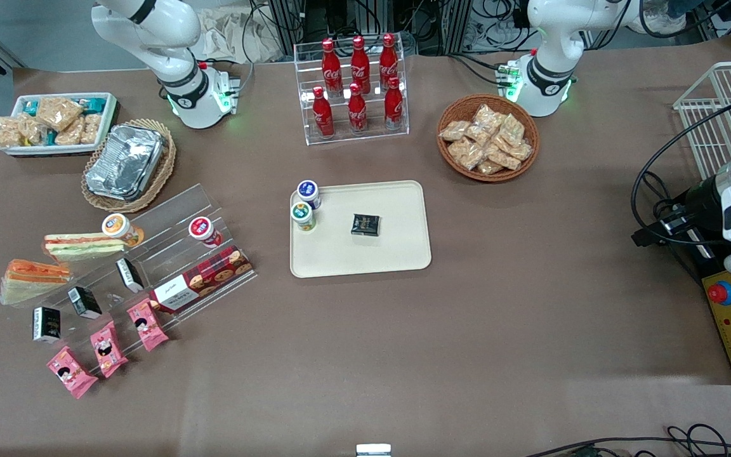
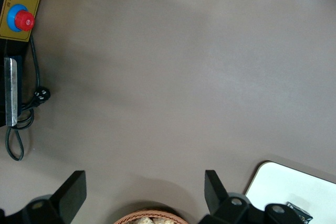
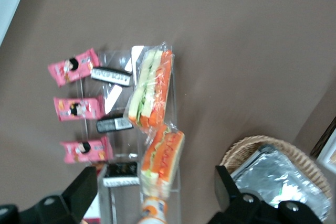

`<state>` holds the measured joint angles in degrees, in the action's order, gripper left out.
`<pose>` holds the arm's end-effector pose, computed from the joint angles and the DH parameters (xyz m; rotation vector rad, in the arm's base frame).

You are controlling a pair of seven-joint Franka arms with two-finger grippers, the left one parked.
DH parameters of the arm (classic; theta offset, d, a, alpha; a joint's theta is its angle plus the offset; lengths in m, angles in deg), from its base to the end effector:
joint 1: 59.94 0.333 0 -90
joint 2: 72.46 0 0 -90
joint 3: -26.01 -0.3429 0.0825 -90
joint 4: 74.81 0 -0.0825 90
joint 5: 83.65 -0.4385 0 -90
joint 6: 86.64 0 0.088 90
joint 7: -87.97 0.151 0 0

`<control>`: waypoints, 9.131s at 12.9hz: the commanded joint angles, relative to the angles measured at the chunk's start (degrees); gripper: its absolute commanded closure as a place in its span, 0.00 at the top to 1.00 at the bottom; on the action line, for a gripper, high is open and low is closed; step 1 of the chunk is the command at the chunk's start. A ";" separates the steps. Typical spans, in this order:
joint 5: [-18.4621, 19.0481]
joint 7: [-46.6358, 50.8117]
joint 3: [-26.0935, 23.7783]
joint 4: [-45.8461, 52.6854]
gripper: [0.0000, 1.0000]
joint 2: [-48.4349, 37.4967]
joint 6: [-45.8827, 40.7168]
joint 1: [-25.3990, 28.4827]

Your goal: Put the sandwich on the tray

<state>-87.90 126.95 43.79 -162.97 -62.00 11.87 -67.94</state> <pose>0.6186 -0.2720 0.5252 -2.6326 1.6800 -0.0074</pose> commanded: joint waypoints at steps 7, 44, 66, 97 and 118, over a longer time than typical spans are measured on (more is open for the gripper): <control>-1.20 12.17 -0.20 -10.17 0.99 0.70 18.18 -0.26; -7.53 3.65 -1.08 -6.87 0.00 9.48 20.61 -0.26; -11.14 50.58 -1.17 4.66 0.00 10.44 10.20 33.04; -10.26 83.37 -0.99 -5.45 0.29 27.76 38.16 63.90; -9.12 59.24 -0.73 -4.92 1.00 6.78 15.07 57.58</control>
<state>-95.87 192.81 43.17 -166.53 -50.48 30.78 -8.98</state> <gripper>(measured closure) 0.000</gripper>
